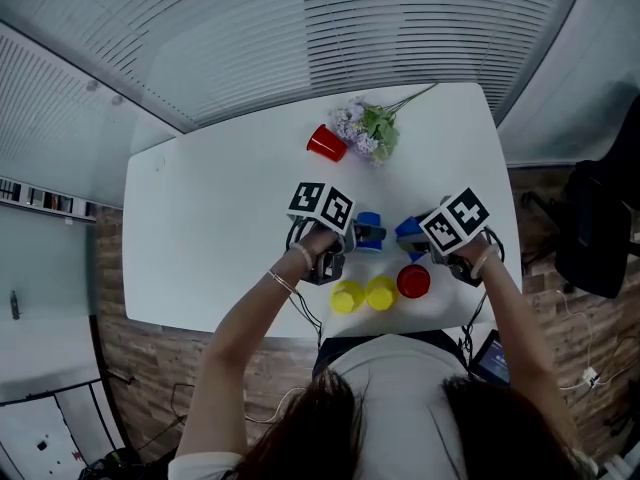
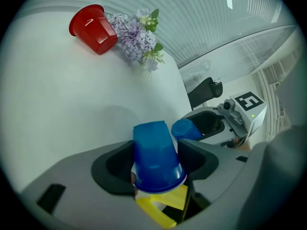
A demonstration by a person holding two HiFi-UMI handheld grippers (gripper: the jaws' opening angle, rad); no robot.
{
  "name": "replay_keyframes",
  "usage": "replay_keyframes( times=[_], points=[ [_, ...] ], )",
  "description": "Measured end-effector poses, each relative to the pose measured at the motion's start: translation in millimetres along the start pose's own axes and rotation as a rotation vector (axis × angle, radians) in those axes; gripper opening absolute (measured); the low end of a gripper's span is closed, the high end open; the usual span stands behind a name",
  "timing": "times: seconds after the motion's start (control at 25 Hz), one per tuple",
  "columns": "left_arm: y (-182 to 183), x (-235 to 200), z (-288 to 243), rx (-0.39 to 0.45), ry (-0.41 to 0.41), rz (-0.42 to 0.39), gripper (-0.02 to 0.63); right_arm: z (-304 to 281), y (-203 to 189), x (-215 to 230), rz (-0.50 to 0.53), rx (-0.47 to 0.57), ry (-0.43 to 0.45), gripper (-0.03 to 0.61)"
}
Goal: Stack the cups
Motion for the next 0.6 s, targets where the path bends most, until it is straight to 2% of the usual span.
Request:
replay_keyframes(
  times=[0.32, 0.44, 0.6],
  points=[
    [-5, 3, 21, 0.122, -0.003, 0.022, 0.296, 19, 8, -9, -0.002, 0.197, 0.011, 0.276],
    [-8, 10, 30, 0.170, 0.014, 0.006, 0.296, 27, 9, -17, 0.013, 0.259, 0.021, 0.276],
    [-15, 20, 42, 0.233, 0.039, -0.035, 0.296, 36, 11, -31, 0.085, 0.336, 0.041, 0.276]
  ],
)
Point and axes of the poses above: the fingertips, and each gripper's own axes: z backward along the fingers, x to its right, y out of its top, the point moved 7 cm from there along z, backward along the fingers, and after that the axes turned 6 degrees about y, right-handed, at the moved point
